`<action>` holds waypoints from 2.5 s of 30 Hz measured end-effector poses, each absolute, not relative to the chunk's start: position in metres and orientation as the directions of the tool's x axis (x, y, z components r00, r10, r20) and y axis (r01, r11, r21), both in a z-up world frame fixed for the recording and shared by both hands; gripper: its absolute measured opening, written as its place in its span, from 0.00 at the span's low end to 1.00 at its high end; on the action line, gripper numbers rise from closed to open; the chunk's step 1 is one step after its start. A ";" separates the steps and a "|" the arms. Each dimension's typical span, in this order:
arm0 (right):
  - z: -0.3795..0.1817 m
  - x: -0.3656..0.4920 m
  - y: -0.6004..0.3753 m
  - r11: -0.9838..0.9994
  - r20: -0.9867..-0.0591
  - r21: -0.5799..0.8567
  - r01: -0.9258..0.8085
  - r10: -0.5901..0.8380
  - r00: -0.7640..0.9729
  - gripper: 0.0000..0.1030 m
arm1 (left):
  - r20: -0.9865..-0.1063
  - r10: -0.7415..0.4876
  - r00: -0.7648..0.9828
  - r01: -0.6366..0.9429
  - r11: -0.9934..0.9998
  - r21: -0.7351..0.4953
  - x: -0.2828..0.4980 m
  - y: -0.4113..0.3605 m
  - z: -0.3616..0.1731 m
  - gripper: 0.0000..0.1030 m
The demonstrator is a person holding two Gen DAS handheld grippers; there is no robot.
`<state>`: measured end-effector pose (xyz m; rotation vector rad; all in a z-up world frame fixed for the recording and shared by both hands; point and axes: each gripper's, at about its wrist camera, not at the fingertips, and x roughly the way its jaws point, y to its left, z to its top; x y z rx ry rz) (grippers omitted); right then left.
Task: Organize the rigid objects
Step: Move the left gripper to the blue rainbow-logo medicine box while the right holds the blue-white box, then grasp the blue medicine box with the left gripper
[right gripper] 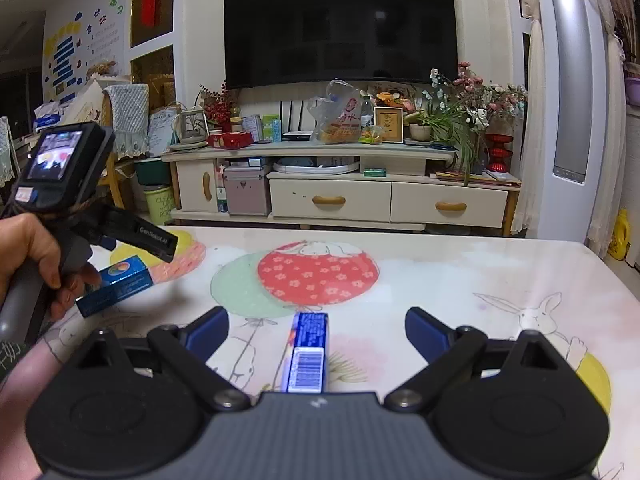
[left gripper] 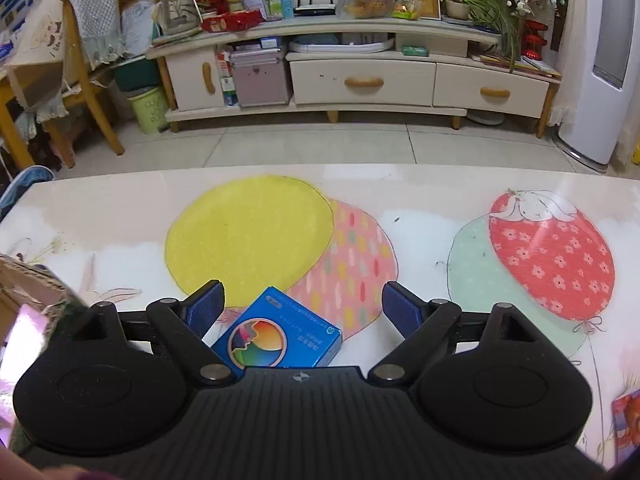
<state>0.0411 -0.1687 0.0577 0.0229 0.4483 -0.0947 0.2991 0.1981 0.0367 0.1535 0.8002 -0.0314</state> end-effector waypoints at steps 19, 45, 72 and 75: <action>0.061 0.038 -0.167 0.994 -0.416 -0.052 0.096 -0.109 0.903 0.94 | -0.811 -0.122 0.572 0.190 0.982 -0.013 0.250 0.179 0.017 1.00; 0.044 0.037 -0.184 0.998 -0.533 0.047 0.041 -0.009 0.846 0.99 | -0.728 -0.173 0.663 0.443 0.875 0.196 0.048 0.204 0.050 1.00; 0.034 0.046 -0.179 0.997 -0.524 -0.022 0.078 -0.078 0.848 0.98 | -0.807 -0.208 0.552 0.564 0.806 0.178 0.062 0.205 0.018 0.97; 0.035 0.047 -0.179 0.996 -0.505 -0.028 0.087 -0.089 0.858 0.93 | -0.793 -0.214 0.571 0.558 0.809 0.184 0.059 0.198 0.018 0.91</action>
